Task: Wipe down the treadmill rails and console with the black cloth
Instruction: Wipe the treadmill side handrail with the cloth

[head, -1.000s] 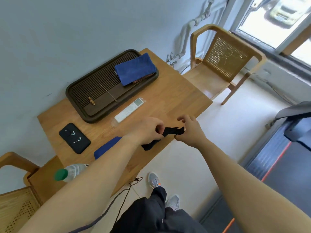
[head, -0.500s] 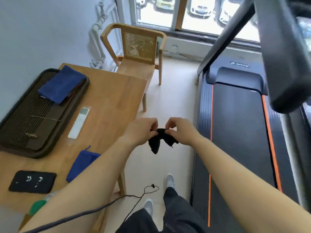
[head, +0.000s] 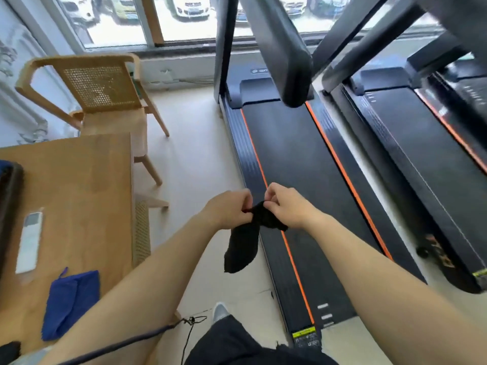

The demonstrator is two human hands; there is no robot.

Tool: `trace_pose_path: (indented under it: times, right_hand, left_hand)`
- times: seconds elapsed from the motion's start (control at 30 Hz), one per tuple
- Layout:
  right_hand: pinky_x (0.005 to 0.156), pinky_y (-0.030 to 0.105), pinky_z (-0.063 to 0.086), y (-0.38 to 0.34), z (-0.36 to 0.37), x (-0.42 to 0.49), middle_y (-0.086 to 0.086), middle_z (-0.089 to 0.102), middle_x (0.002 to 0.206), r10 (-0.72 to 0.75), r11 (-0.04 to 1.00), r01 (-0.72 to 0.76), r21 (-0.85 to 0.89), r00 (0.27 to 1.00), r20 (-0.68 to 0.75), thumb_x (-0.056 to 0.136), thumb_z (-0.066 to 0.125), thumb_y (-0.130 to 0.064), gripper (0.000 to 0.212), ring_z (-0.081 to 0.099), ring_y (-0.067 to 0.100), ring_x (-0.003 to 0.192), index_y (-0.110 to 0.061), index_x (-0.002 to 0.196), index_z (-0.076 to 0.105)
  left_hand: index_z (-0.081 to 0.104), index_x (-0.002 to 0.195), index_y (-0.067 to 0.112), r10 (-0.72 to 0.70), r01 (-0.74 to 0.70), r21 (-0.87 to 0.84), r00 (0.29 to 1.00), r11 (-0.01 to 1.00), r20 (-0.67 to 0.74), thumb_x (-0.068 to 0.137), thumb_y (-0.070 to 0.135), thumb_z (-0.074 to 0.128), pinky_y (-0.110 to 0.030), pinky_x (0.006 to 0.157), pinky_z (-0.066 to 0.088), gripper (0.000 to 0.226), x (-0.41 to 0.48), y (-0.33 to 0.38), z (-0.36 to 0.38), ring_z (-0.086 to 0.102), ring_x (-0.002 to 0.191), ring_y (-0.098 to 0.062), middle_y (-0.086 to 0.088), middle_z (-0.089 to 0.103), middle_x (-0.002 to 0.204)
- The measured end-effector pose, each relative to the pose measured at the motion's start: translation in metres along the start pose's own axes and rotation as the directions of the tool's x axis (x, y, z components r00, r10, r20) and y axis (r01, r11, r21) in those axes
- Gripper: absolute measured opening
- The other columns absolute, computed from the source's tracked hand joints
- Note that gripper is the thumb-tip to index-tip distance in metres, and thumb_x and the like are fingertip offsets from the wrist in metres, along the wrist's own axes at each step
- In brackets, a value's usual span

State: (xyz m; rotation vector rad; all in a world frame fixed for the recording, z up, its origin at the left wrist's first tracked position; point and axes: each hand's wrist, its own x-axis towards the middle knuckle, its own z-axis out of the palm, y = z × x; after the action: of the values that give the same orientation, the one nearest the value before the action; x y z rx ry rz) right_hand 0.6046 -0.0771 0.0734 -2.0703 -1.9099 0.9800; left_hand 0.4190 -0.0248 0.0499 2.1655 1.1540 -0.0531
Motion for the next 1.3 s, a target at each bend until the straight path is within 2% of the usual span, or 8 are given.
trace_pose_path:
  times: [0.23, 0.37, 0.63, 0.77, 0.87, 1.0, 1.13, 1.3]
  right_hand:
    - [0.063, 0.032, 0.042, 0.111, -0.05, -0.064, -0.002, 0.063, 0.084, 0.123, 0.986, -0.114, 0.121, 0.99, -0.072, 0.1, 0.051, -0.027, 0.004, 0.057, 0.015, 0.074, -0.023, 0.1, 0.053]
    - [0.064, 0.028, 0.043, 0.202, -0.076, -0.115, -0.006, 0.063, 0.086, 0.152, 0.972, -0.141, 0.187, 0.987, -0.049, 0.1, 0.053, -0.031, 0.004, 0.061, 0.015, 0.081, -0.028, 0.099, 0.055]
    - [0.079, 0.028, 0.046, 0.36, -0.159, -0.199, -0.015, 0.064, 0.089, 0.005, 0.962, -0.014, 0.273, 0.999, 0.034, 0.081, 0.074, -0.057, 0.039, 0.059, 0.002, 0.088, -0.025, 0.104, 0.071]
    - [0.082, 0.028, 0.054, 0.387, -0.216, -0.206, -0.003, 0.076, 0.089, -0.139, 0.913, 0.081, 0.4, 0.983, 0.12, 0.087, 0.074, -0.038, 0.022, 0.071, 0.01, 0.086, -0.017, 0.092, 0.075]
    - [0.07, 0.026, 0.047, 0.387, -0.253, -0.19, 0.004, 0.068, 0.081, -0.149, 0.874, 0.134, 0.466, 0.989, -0.004, 0.094, 0.066, -0.027, 0.023, 0.064, 0.014, 0.075, -0.005, 0.087, 0.068]
    - [0.065, 0.025, 0.045, 0.368, -0.293, -0.165, 0.0, 0.062, 0.077, -0.123, 0.777, 0.217, 0.59, 0.973, -0.195, 0.1, 0.059, -0.025, 0.024, 0.057, 0.012, 0.069, -0.012, 0.08, 0.064]
    - [0.061, 0.019, 0.045, 0.345, -0.321, -0.134, -0.001, 0.065, 0.081, -0.155, 0.783, 0.314, 0.536, 0.934, -0.321, 0.101, 0.056, -0.029, 0.025, 0.06, 0.011, 0.073, -0.012, 0.087, 0.068]
    - [0.065, 0.026, 0.044, 0.308, -0.343, -0.073, -0.001, 0.062, 0.084, -0.174, 0.726, 0.35, 0.591, 0.926, -0.335, 0.101, 0.054, -0.034, 0.023, 0.057, 0.015, 0.078, -0.018, 0.087, 0.063]
  left_hand:
    - [0.06, 0.105, 0.026, -0.052, 0.0, 0.187, 0.961, 0.982, 0.272, 0.082, 0.03, 0.07, -0.035, 0.075, 0.053, 0.026, 0.039, 0.081, 0.065, 0.062, 0.088, -0.018, 0.004, 0.066, 0.095]
    - [0.064, 0.11, 0.025, -0.152, 0.062, 0.303, 0.947, 0.951, 0.282, 0.087, 0.032, 0.065, -0.037, 0.079, 0.054, 0.023, 0.056, 0.146, 0.113, 0.062, 0.089, -0.02, 0.001, 0.067, 0.098]
    - [0.061, 0.114, 0.028, -0.243, 0.253, 0.459, 0.967, 0.852, -0.083, 0.092, 0.047, 0.062, -0.034, 0.076, 0.043, 0.028, 0.096, 0.309, 0.156, 0.059, 0.101, -0.025, -0.001, 0.059, 0.108]
    - [0.064, 0.107, 0.026, -0.216, 0.348, 0.451, 0.923, 0.822, -0.319, 0.094, 0.043, 0.059, -0.033, 0.071, 0.04, 0.022, 0.092, 0.367, 0.132, 0.062, 0.095, -0.028, -0.004, 0.064, 0.106]
    - [0.064, 0.099, 0.023, -0.19, 0.396, 0.399, 0.865, 0.827, -0.465, 0.092, 0.04, 0.057, -0.036, 0.074, 0.045, 0.019, 0.085, 0.388, 0.097, 0.061, 0.093, -0.028, -0.002, 0.065, 0.098]
    - [0.061, 0.09, 0.028, -0.198, 0.406, 0.225, 0.768, 0.886, -0.61, 0.086, 0.045, 0.063, -0.035, 0.07, 0.045, 0.017, 0.076, 0.403, 0.053, 0.058, 0.084, -0.022, 0.005, 0.061, 0.084]
    - [0.06, 0.089, 0.029, -0.191, 0.431, 0.177, 0.681, 0.885, -0.707, 0.083, 0.052, 0.063, -0.037, 0.068, 0.05, 0.023, 0.078, 0.412, 0.023, 0.06, 0.081, -0.02, 0.006, 0.063, 0.083]
    - [0.058, 0.081, 0.029, -0.247, 0.471, 0.095, 0.611, 0.877, -0.752, 0.083, 0.049, 0.066, -0.029, 0.055, 0.034, 0.022, 0.092, 0.402, -0.012, 0.057, 0.076, -0.016, 0.012, 0.059, 0.074]
